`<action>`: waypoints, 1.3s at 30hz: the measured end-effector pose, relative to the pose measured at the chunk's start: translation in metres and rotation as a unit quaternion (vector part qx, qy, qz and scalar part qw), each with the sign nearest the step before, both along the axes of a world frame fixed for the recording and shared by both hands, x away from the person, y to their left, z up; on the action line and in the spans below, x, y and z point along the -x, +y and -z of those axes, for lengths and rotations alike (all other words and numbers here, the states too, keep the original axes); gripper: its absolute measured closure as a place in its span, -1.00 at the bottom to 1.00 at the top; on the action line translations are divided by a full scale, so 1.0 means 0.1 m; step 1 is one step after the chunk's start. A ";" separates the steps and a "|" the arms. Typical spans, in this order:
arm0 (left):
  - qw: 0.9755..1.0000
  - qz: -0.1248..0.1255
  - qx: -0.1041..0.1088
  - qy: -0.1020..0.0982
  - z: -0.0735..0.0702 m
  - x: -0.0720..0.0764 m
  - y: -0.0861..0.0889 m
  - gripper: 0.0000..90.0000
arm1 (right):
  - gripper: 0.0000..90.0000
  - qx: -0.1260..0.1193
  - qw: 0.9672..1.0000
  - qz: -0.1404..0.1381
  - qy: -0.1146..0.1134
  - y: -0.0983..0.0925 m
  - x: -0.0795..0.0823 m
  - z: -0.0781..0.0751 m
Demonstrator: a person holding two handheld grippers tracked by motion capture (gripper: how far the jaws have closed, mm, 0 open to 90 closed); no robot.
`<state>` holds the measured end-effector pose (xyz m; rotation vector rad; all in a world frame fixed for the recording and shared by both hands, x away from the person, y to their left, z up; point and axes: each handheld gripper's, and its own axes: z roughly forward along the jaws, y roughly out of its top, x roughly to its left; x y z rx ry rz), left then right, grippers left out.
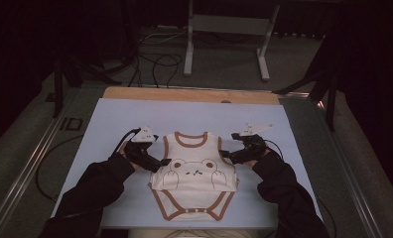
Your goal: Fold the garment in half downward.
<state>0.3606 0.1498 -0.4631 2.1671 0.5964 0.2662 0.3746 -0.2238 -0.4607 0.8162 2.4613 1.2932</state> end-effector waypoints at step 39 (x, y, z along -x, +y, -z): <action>0.997 -0.031 -0.033 0.058 0.36 -0.94 -0.06 -0.65 | -0.22 0.046 0.998 -0.003 0.052 0.22 -0.82 0.43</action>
